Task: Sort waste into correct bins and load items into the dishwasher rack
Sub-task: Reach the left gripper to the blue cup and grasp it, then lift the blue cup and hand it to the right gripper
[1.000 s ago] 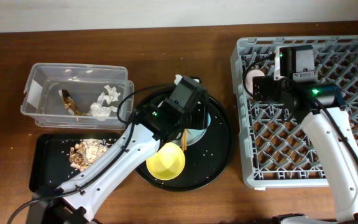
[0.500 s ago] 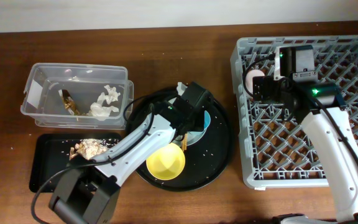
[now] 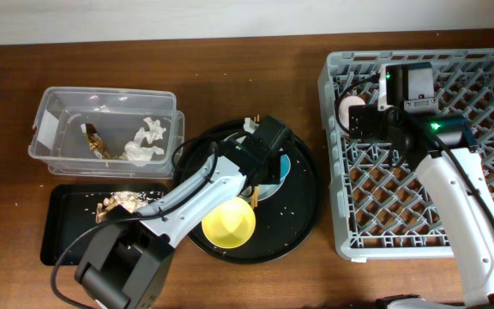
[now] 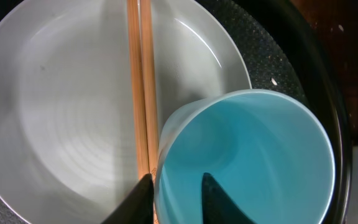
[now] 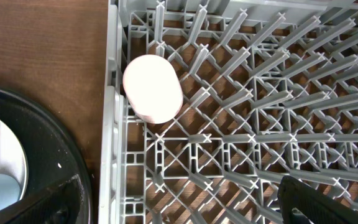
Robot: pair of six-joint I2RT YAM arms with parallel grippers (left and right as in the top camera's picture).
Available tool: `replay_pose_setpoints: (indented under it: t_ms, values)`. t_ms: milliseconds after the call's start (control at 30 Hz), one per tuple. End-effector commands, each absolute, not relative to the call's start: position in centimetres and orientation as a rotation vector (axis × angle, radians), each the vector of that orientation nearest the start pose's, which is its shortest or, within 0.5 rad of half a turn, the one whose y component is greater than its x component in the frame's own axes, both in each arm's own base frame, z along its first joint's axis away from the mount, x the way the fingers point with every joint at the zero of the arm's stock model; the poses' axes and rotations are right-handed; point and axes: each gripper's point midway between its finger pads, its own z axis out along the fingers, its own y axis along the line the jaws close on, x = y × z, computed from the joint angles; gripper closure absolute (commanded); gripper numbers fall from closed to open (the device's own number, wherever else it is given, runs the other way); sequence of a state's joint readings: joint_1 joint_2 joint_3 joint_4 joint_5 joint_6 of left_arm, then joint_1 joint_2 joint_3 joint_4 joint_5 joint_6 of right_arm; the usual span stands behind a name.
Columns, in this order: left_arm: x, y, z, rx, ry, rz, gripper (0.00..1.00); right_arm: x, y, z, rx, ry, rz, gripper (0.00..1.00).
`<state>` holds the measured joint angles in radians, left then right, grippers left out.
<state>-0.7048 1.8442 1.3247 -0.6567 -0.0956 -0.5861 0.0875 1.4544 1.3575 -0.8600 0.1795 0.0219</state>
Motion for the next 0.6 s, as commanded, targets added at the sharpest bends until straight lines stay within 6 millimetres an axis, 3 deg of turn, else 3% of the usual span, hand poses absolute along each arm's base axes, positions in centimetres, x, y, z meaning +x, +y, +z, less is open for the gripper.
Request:
replay_pose_setpoints:
  t_ms: [0, 100, 267, 367, 567]
  values:
    - [33.9, -25.9, 6.3, 0.123, 2.764, -0.169, 0.81, 38.4, -0.1, 21.8, 0.004, 2.501, -0.197, 0.02]
    - [33.8, -25.6, 6.1, 0.122, 2.770, -0.146, 0.98, 38.4, -0.1, 21.8, 0.004, 2.501, -0.197, 0.02]
    - [33.8, -25.7, 6.6, 0.122, 2.763, -0.164, 0.99, 38.4, -0.1, 21.8, 0.004, 2.501, -0.197, 0.02]
    - [34.6, -25.4, 9.0, 0.092, 2.712, -0.207, 0.99, 38.4, -0.1, 21.8, 0.004, 2.501, -0.197, 0.02]
    - [36.4, -23.1, 17.1, -0.019, 2.536, -0.337, 0.99, 38.4, -0.1, 21.8, 0.004, 2.501, -0.197, 0.02]
